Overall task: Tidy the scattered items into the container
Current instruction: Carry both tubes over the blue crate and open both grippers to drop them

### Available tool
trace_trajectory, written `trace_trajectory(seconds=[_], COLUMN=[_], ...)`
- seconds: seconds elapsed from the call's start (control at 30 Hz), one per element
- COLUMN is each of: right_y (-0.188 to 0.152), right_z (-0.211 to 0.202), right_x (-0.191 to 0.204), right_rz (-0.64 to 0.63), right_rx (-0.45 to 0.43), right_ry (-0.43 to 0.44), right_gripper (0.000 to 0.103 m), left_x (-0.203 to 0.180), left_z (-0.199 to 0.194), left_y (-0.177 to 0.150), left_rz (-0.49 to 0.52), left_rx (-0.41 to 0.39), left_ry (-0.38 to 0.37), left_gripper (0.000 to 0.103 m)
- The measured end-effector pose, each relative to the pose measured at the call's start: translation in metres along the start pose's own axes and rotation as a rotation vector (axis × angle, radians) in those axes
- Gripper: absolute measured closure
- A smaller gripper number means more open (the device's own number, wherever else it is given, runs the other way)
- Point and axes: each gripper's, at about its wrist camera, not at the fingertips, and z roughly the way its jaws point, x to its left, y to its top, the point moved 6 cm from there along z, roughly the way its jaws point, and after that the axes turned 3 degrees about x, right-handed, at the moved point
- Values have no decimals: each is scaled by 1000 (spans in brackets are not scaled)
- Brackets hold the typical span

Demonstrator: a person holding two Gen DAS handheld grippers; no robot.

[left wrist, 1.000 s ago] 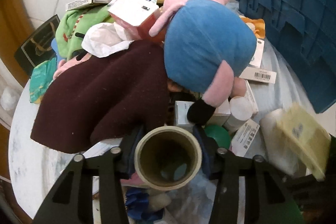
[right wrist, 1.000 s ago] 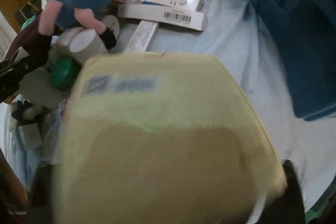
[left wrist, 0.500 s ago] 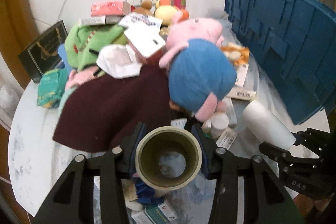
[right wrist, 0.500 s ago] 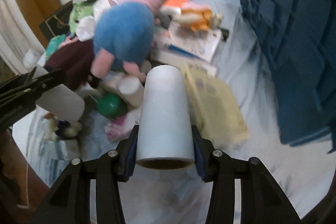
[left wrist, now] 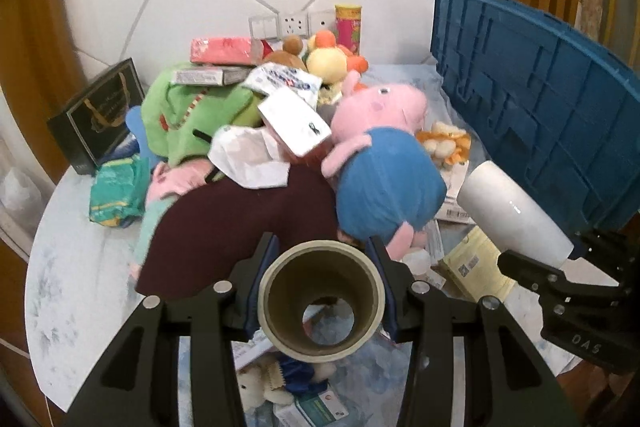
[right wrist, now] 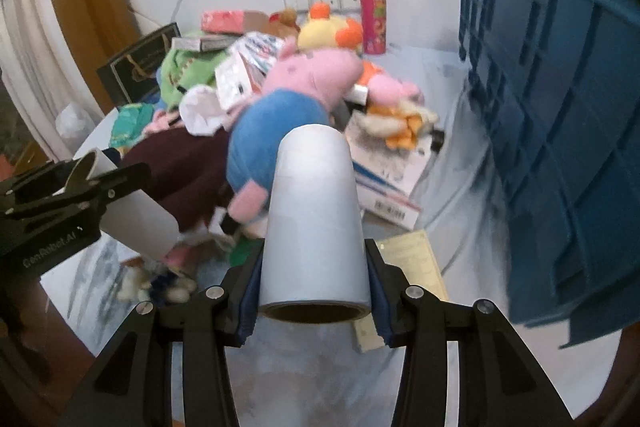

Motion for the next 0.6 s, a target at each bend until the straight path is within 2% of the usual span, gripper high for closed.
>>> trace_trajectory(seconds=[0.23,0.37,0.5,0.6], right_y=[27,44,63,75], right_z=[-34,-61,-96,-123], right_x=[12,19,18,8], right_rz=[-29,-46,-64,-64], right_rx=[-79,-144,-224,-286], right_ry=[-24,-40,-65,-84], right_gripper=[58,58,58,58], left_x=[11,11,4,-16], left_z=[-28,-52,-73,-88], left_y=[22,41,60,80], left_rz=[-11,-8,-5,6], left_rx=[-73,-140,-200,-250], left_ry=[-11,-19,-30,-43], left_gripper=[59,59,59,59])
